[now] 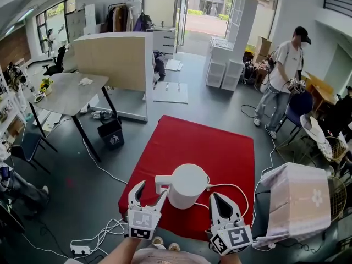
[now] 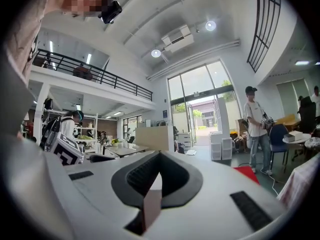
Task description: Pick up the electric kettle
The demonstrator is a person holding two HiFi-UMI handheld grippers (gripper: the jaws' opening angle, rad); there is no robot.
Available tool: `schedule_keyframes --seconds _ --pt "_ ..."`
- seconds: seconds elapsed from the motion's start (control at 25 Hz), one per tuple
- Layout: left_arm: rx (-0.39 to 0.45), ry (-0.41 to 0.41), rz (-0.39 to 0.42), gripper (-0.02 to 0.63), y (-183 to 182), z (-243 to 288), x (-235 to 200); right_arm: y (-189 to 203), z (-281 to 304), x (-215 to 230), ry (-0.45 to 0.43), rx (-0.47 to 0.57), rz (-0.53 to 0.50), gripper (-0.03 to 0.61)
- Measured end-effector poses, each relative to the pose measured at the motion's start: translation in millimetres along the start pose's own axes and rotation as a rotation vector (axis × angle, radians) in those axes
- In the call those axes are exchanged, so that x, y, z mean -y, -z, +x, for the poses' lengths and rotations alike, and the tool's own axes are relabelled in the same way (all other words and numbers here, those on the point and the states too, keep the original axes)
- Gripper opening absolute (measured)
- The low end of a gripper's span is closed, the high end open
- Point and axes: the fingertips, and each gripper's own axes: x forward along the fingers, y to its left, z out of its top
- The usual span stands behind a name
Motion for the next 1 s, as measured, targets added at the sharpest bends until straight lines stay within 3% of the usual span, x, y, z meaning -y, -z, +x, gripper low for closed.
schedule_keyframes --seconds 0.32,0.72,0.88,0.92,1.0 --pt "-0.076 0.003 0.0 0.301 48 38 0 13 7 14 0.021 -0.028 0.002 0.008" --pt "-0.05 -0.021 -0.01 0.247 51 64 -4 22 10 30 0.052 -0.07 0.001 0.008" --pt "-0.023 -0.021 -0.012 0.186 44 72 -3 25 11 35 0.057 -0.079 -0.001 0.008" --pt "-0.021 -0.016 -0.015 0.137 43 73 -2 26 12 36 0.058 -0.081 -0.003 0.008" --pt "-0.021 -0.014 -0.015 0.131 45 74 -2 27 12 37 0.059 -0.085 -0.006 0.008"
